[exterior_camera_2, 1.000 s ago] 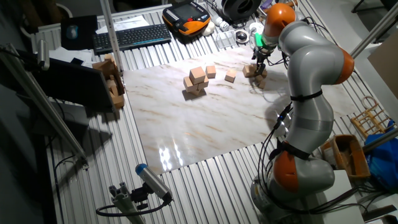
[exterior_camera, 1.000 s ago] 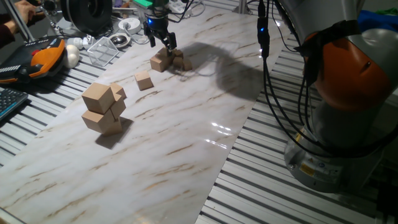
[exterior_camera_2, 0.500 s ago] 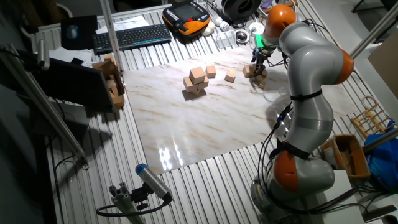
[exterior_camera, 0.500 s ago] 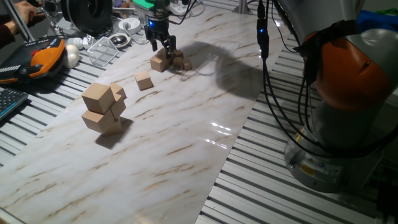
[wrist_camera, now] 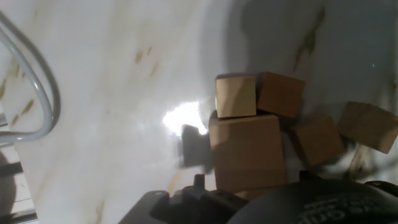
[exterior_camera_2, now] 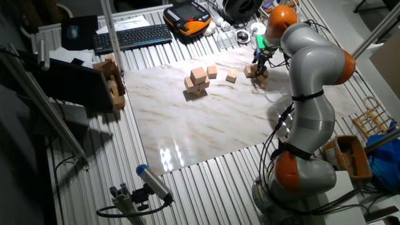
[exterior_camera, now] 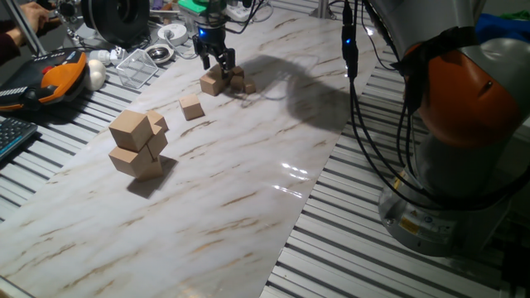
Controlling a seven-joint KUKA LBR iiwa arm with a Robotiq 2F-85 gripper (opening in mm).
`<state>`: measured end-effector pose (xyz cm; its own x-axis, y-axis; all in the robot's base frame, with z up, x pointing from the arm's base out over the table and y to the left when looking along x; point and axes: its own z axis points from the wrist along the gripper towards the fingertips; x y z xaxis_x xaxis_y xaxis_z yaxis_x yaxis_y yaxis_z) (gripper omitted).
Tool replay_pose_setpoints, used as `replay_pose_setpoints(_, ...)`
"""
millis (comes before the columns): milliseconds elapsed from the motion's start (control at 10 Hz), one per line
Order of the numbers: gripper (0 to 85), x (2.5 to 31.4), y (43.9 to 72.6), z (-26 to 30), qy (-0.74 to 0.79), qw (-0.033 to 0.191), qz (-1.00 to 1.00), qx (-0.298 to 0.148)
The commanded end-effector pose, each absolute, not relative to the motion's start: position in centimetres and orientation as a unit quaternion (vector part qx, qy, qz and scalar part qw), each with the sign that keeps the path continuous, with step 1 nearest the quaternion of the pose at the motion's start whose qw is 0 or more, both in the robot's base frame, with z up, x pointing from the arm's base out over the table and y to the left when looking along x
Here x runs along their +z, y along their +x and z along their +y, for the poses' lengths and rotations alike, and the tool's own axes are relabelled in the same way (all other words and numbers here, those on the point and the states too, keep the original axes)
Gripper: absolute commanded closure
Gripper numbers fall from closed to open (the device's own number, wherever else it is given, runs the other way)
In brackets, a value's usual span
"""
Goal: Stack the blocks into a cross shape
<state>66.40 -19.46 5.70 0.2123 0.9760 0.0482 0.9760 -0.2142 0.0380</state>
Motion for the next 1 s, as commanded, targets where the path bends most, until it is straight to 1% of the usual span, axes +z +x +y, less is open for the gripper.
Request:
replay_pose_setpoints(0, 17.0, 5.67, 66.35, -19.47, -0.778, 0.0, -0.628, -0.029)
replay_pose_setpoints(700, 17.0, 5.24, 66.06, -19.58, -0.774, 0.004, -0.632, -0.026)
replay_pose_setpoints(900, 17.0, 5.25, 66.02, -19.62, -0.763, -0.001, -0.645, -0.024)
